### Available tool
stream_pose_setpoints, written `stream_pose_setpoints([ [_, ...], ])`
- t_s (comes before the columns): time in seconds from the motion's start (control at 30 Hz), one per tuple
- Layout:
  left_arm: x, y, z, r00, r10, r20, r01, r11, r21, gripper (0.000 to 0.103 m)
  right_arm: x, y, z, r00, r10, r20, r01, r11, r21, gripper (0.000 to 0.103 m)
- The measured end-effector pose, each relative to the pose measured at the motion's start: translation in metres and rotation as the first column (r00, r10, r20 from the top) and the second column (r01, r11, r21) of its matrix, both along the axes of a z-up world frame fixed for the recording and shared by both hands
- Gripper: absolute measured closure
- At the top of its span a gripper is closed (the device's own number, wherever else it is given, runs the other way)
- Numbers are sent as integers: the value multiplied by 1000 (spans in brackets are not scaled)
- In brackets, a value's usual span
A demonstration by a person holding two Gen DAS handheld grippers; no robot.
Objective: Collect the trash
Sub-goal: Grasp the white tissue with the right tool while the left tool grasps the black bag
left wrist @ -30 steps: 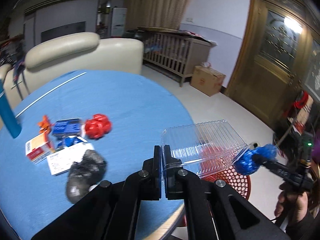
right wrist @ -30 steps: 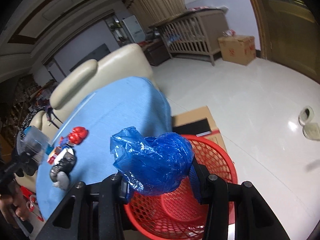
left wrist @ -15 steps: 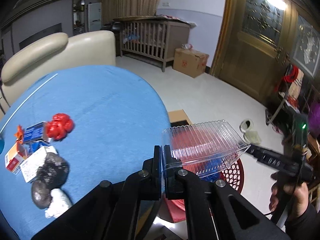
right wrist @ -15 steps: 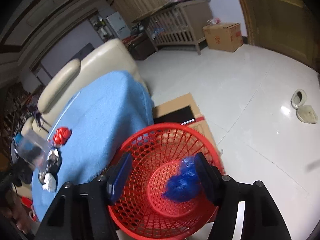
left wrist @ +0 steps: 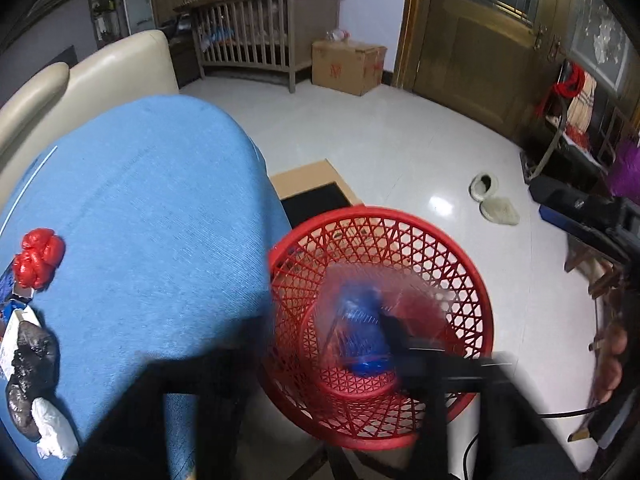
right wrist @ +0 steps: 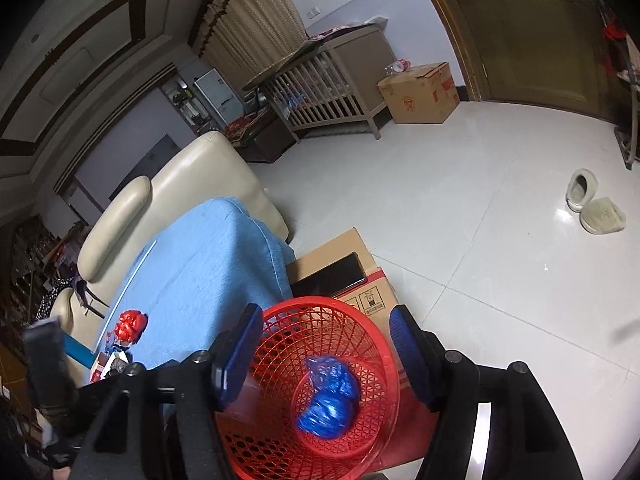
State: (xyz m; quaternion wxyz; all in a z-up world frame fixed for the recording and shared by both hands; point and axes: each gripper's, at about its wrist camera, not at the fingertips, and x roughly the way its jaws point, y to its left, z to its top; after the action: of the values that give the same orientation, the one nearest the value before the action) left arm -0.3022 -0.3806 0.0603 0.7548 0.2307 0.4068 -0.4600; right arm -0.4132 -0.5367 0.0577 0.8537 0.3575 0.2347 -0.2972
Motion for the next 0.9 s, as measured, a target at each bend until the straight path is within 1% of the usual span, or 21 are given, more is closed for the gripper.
stream_pose_setpoints([
  [0.03, 1, 2, 1, 1000, 8, 7, -8, 1000, -15, 25, 1, 0, 0, 1000, 2, -3, -2, 1000, 1, 34],
  [0.13, 10, 12, 9, 999, 29, -29, -31, 999, -43, 25, 4, 2, 2, 1000, 9, -6, -9, 1000, -5, 34],
  [0.2, 18, 28, 19, 998, 58, -11, -58, 995, -79, 25, 9, 5, 4, 1000, 22, -5, -22, 1000, -8, 34],
  [0.3, 35, 61, 35, 991, 131, 17, -129, 985, -118, 25, 18, 10, 7, 999, 44, -8, -44, 999, -18, 34],
  [0.4, 55, 105, 45, 971, 236, 36, -228, 961, -154, 25, 33, 20, 11, 997, 77, -8, -78, 997, -25, 34],
  [0.43, 63, 124, 48, 959, 281, 41, -271, 949, -164, 25, 39, 24, 11, 995, 95, -9, -96, 995, -24, 34],
  [0.47, 67, 135, 49, 951, 307, 42, -296, 940, -172, 25, 46, 28, 11, 993, 114, -14, -114, 993, -23, 34],
  [0.53, 78, 167, 52, 923, 383, 42, -369, 910, -191, 25, 66, 43, 11, 985, 169, -28, -170, 985, -24, 34],
  [0.57, 86, 188, 53, 902, 431, 35, -416, 886, -203, 25, 77, 50, 11, 979, 200, -33, -201, 979, -24, 34],
  [0.6, 91, 201, 53, 887, 461, 30, -445, 871, -210, 25, 88, 59, 12, 972, 233, -39, -234, 972, -24, 34],
  [0.63, 97, 221, 53, 865, 501, 23, -485, 847, -217, 25, 99, 69, 12, 962, 269, -45, -270, 963, -23, 34],
  [0.67, 102, 230, 52, 852, 523, 17, -507, 833, -220, 25, 112, 80, 12, 949, 310, -52, -311, 950, -20, 34],
  [0.7, 106, 247, 49, 829, 559, 9, -543, 809, -225, 25, 124, 94, 12, 932, 357, -60, -358, 933, -17, 34],
  [0.77, 115, 278, 46, 786, 619, -7, -603, 763, -232, 25, 148, 118, 10, 894, 441, -80, -444, 896, -15, 34],
  [0.8, 119, 295, 42, 760, 649, -22, -635, 736, -233, 25, 162, 134, 8, 867, 490, -92, -493, 870, -14, 34],
  [0.83, 123, 313, 40, 734, 678, -38, -666, 708, -234, 25, 180, 156, 5, 828, 550, -105, -554, 832, -7, 34],
  [0.87, 125, 322, 37, 719, 694, -46, -683, 692, -235, 25, 193, 174, 2, 799, 591, -114, -595, 804, -1, 34],
  [0.9, 128, 335, 34, 694, 718, -59, -709, 666, -234, 25, 206, 191, -1, 767, 629, -125, -633, 774, 3, 34],
])
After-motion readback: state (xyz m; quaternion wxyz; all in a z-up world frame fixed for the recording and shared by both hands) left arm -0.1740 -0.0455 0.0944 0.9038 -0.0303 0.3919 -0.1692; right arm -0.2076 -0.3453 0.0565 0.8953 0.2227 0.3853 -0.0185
